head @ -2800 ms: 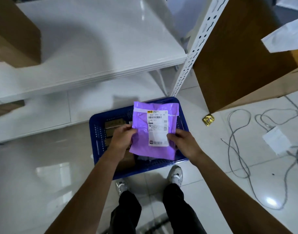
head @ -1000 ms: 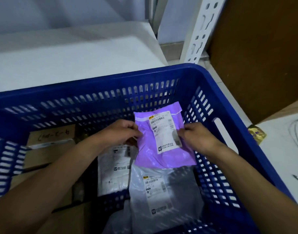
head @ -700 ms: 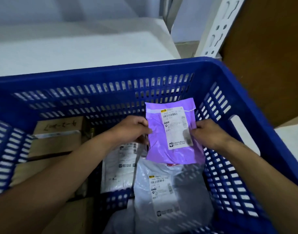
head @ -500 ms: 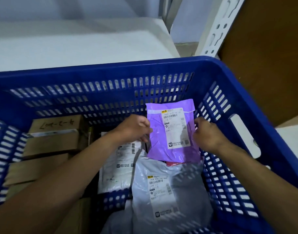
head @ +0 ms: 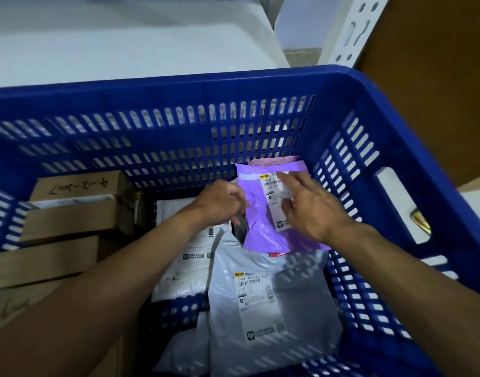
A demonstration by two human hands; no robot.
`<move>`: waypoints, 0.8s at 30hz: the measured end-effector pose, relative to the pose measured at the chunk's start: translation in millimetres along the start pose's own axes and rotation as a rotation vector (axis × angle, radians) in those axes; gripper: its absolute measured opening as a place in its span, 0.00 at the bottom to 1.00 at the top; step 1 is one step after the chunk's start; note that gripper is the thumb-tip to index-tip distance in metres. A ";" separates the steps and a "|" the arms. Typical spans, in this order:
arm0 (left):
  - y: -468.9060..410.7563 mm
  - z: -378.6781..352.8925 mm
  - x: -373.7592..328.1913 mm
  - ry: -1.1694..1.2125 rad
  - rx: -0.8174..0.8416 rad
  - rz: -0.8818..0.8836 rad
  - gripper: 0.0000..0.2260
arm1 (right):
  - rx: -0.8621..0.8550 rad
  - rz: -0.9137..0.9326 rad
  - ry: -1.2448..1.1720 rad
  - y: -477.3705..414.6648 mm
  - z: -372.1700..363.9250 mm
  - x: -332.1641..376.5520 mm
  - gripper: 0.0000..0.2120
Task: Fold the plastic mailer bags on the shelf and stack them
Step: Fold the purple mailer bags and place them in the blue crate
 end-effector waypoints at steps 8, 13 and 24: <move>-4.4 -11.2 7.9 -0.032 -0.132 0.036 0.05 | 0.089 0.143 0.132 -0.8 -36.6 -17.7 0.29; 20.1 -26.4 -24.3 -0.308 -0.605 -0.484 0.07 | -0.063 0.192 0.111 -15.4 -38.6 -14.5 0.27; -15.2 -90.6 2.9 -0.562 -0.316 -0.727 0.23 | -0.150 0.196 0.122 -35.5 -67.1 -17.7 0.31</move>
Point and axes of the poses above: each hand's wrist, its own y-axis away from the middle knuckle, its own z-axis out of the back of the hand, x = y × z, the point moved 5 cm from there along -y, towards the middle knuckle, and after that the axes turned 10 degrees about y, right-handed, at the moved point
